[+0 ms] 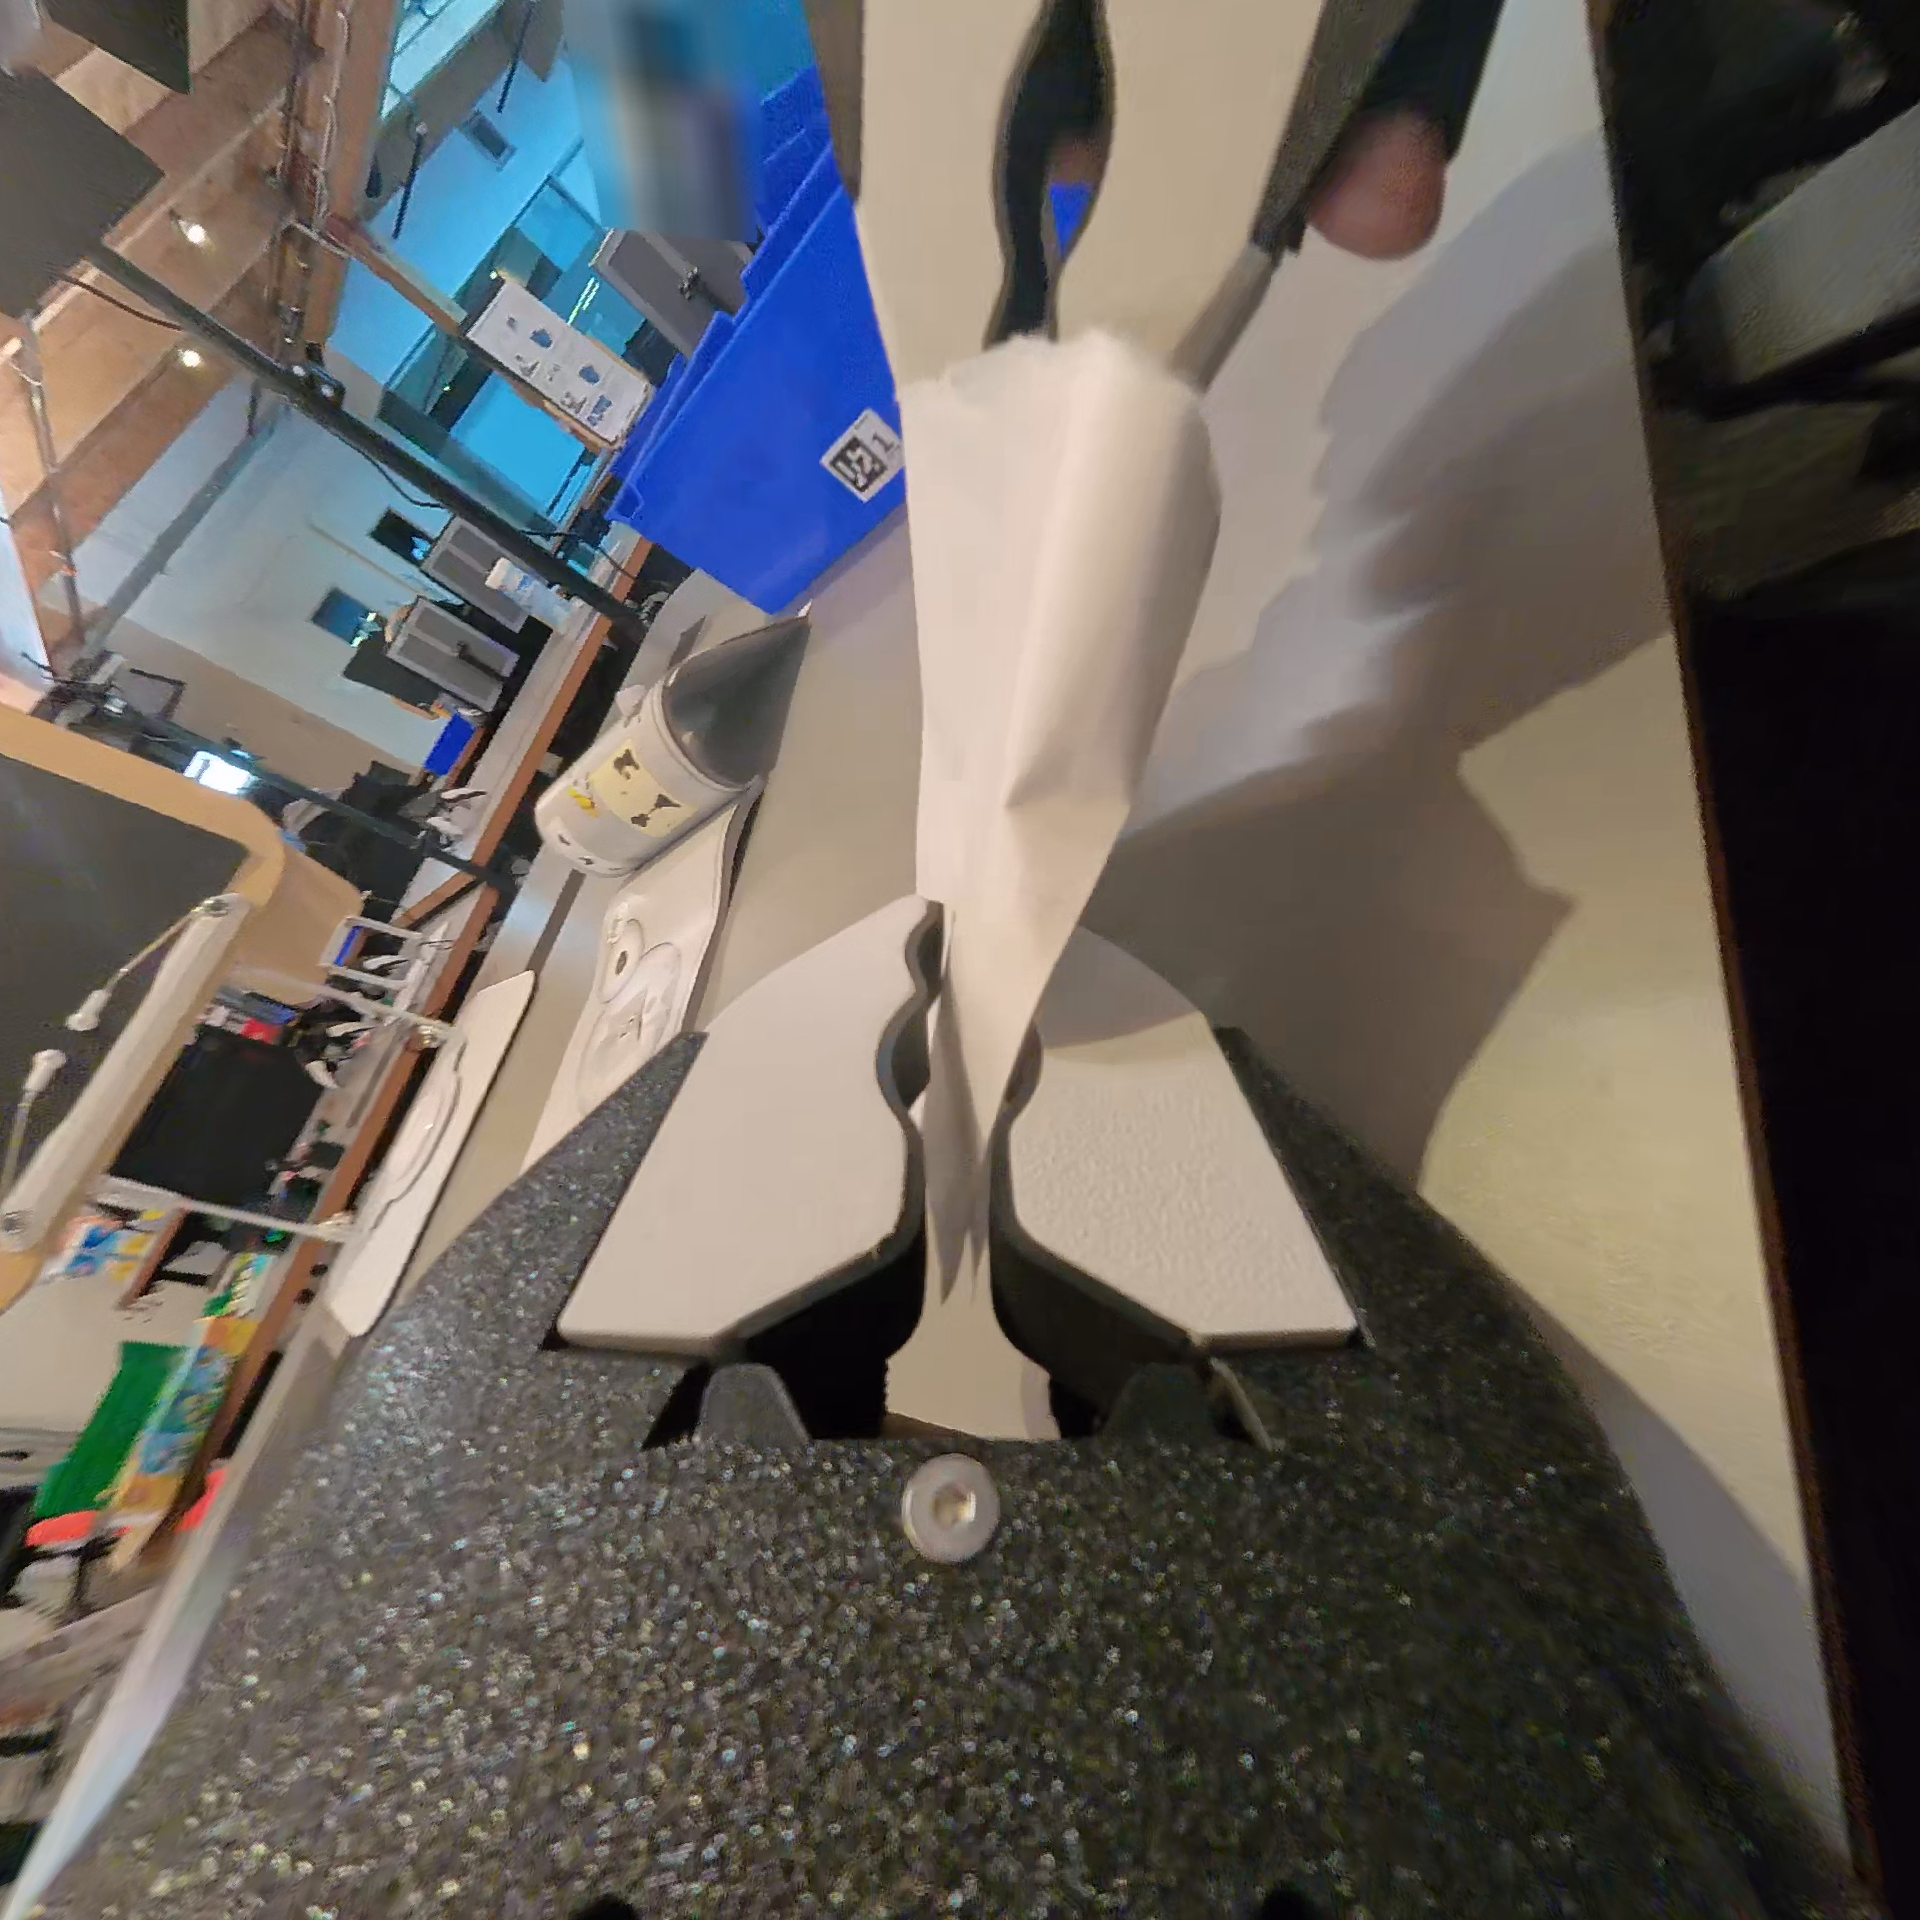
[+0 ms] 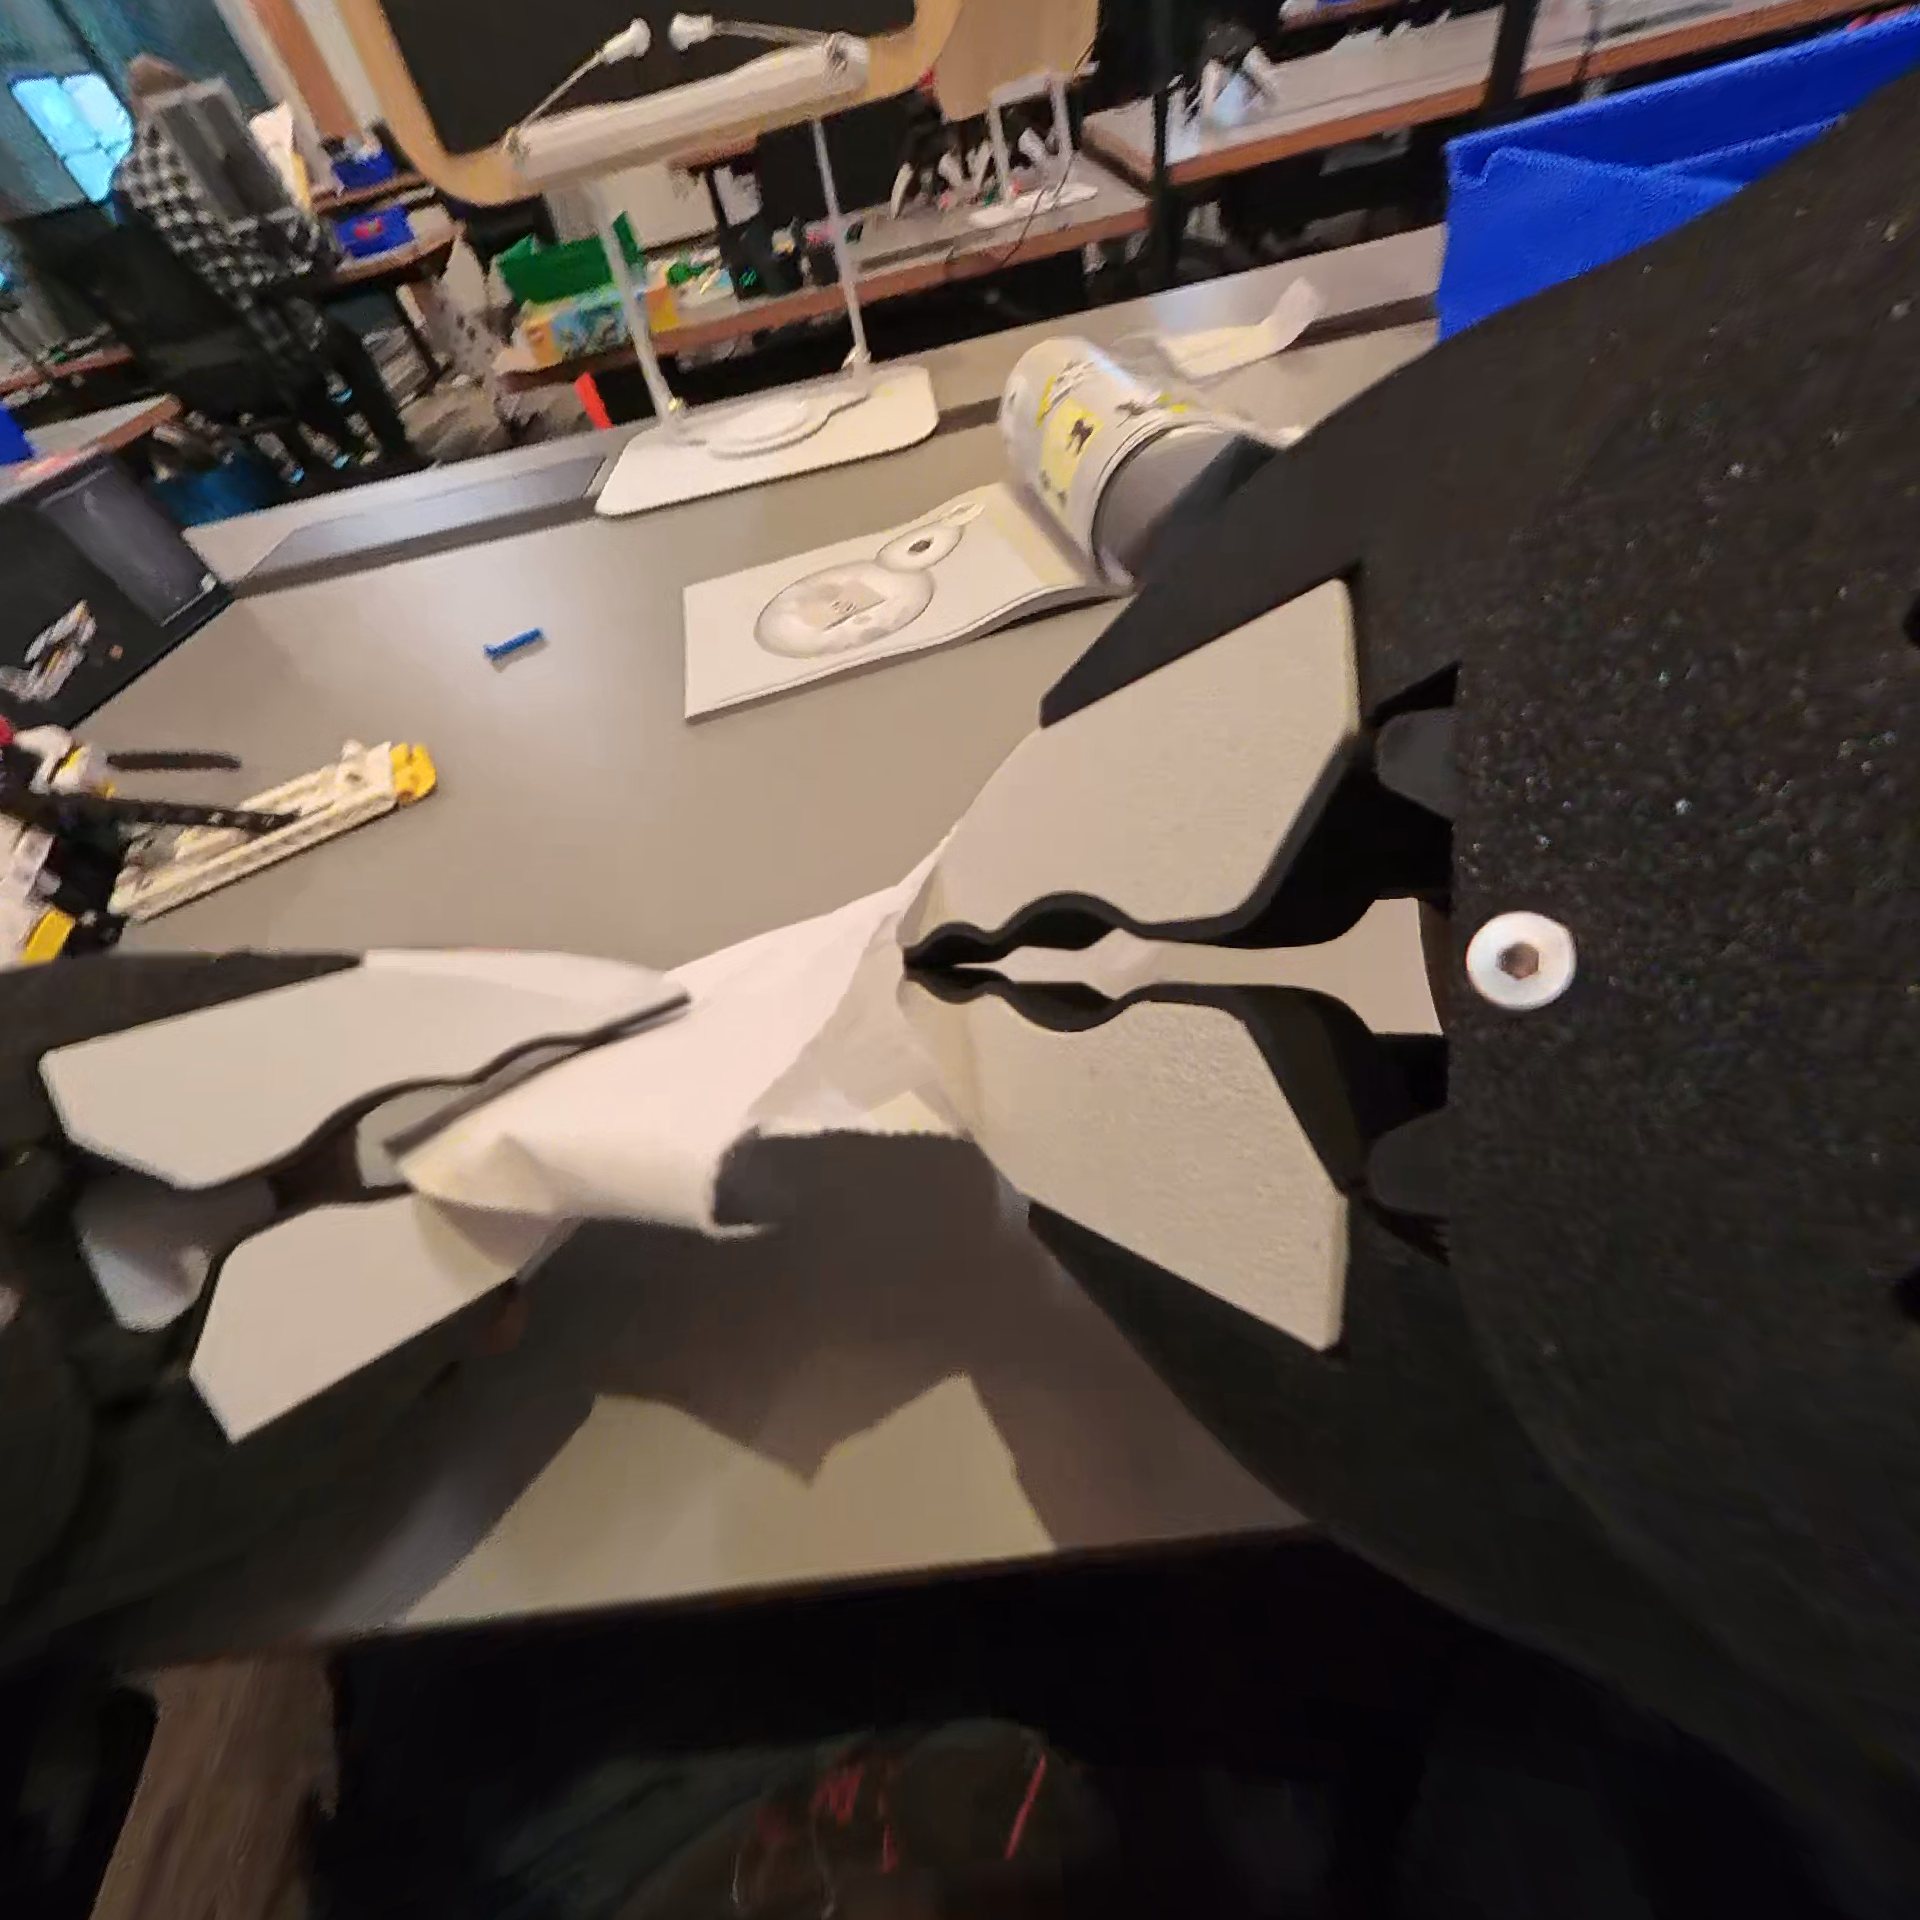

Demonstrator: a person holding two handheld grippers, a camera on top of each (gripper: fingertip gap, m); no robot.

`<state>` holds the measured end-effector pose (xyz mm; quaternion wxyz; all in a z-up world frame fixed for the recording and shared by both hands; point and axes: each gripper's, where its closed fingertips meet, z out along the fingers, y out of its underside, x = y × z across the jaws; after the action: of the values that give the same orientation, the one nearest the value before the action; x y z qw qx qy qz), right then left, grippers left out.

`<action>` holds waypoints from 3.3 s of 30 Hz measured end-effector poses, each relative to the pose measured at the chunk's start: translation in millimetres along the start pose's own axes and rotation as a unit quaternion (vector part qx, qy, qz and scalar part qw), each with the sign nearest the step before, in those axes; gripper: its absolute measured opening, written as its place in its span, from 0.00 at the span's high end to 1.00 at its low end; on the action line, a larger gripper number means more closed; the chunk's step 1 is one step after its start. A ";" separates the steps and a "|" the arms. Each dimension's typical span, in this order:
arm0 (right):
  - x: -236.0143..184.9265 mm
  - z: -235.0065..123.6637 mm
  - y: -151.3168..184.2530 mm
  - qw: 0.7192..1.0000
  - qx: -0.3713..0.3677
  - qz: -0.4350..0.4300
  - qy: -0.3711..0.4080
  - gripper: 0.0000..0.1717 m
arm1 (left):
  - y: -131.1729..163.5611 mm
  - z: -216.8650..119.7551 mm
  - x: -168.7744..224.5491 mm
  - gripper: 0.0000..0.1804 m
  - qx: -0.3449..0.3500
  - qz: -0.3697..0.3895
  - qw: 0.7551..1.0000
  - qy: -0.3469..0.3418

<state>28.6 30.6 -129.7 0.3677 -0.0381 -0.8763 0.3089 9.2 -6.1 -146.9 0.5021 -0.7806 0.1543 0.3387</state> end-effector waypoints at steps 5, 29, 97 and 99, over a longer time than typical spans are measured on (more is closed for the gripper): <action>3.8 1.2 -7.4 1.000 0.015 -0.018 0.016 1.00 | 2.1 -0.6 1.7 0.95 -0.001 -0.023 1.000 0.013; -4.7 20.5 -12.7 0.998 0.030 -0.003 0.060 0.84 | 1.2 -11.8 -9.1 0.74 0.027 -0.119 0.992 0.028; 98.3 -25.6 -64.8 0.468 0.487 0.726 -0.130 1.00 | -48.0 4.1 -63.8 0.85 0.203 -0.520 0.814 -0.161; 96.1 -26.7 -68.8 0.457 0.497 0.725 -0.136 1.00 | -56.5 -6.1 -72.1 0.86 0.272 -0.521 0.793 -0.162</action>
<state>-12.4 17.1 -16.4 -0.1561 -0.4284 -0.2691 0.8483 -7.9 6.5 -57.5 0.8118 -0.5076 -0.2737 0.0914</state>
